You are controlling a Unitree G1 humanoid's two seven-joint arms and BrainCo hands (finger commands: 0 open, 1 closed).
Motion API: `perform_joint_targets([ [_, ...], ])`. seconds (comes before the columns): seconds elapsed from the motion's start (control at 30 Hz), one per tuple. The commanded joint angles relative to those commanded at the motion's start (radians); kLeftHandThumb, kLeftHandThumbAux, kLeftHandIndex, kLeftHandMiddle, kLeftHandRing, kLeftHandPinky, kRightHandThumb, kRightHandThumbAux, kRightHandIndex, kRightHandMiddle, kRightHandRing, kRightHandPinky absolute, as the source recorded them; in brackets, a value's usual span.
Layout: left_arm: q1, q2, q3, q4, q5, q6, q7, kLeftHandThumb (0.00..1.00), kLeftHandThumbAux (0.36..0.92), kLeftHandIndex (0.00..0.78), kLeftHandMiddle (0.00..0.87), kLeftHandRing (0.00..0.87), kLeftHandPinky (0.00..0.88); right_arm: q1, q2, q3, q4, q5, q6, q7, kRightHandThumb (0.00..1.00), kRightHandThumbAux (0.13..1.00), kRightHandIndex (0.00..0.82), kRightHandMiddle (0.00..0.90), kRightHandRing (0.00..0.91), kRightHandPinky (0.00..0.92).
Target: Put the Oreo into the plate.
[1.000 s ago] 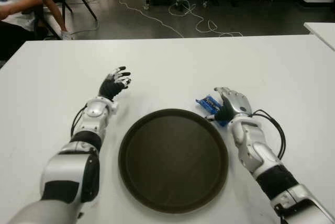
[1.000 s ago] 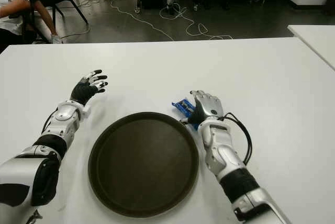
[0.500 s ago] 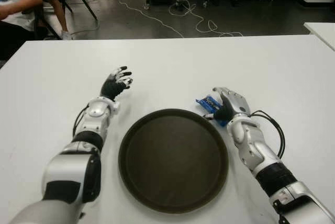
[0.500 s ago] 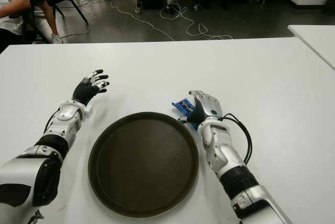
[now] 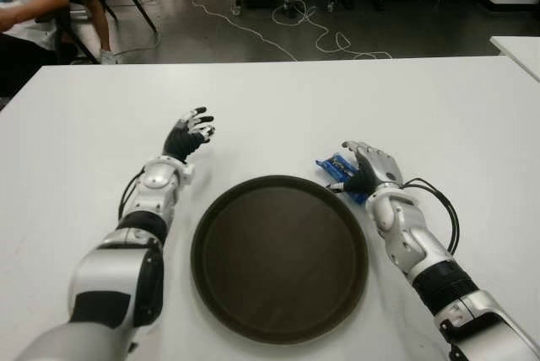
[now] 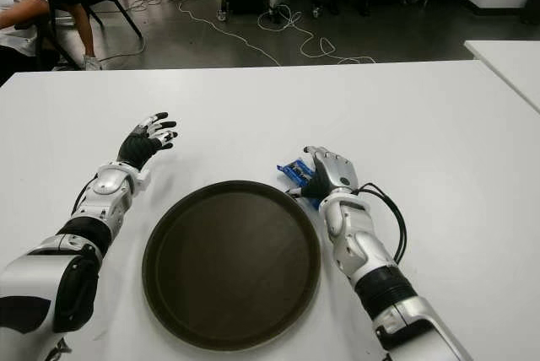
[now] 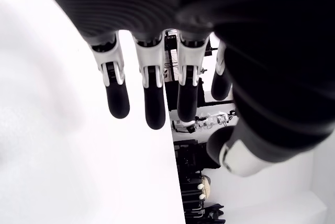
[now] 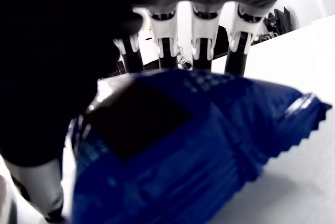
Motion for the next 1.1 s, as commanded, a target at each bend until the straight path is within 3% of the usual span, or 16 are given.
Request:
perform_joint_targets([
  [0.27, 0.001, 0.000, -0.004, -0.002, 0.004, -0.006, 0.005, 0.108, 0.706, 0.133, 0.202, 0.209, 0.218, -0.006, -0.026, 0.007, 0.013, 0.002, -0.037, 0.008, 0.000, 0.712, 0.222, 0.232, 0.241, 0.231],
  [0.6, 0.001, -0.002, -0.001, -0.002, 0.001, -0.007, 0.000, 0.112, 0.699, 0.137, 0.212, 0.212, 0.212, 0.025, -0.102, 0.015, -0.172, -0.010, 0.017, 0.177, 0.000, 0.704, 0.201, 0.225, 0.239, 0.236],
  [1.1, 0.003, -0.003, 0.001, -0.003, -0.003, -0.016, -0.002, 0.119, 0.699, 0.138, 0.210, 0.214, 0.222, 0.052, -0.169, 0.038, -0.359, -0.063, 0.092, 0.301, 0.000, 0.695, 0.176, 0.196, 0.189, 0.146],
])
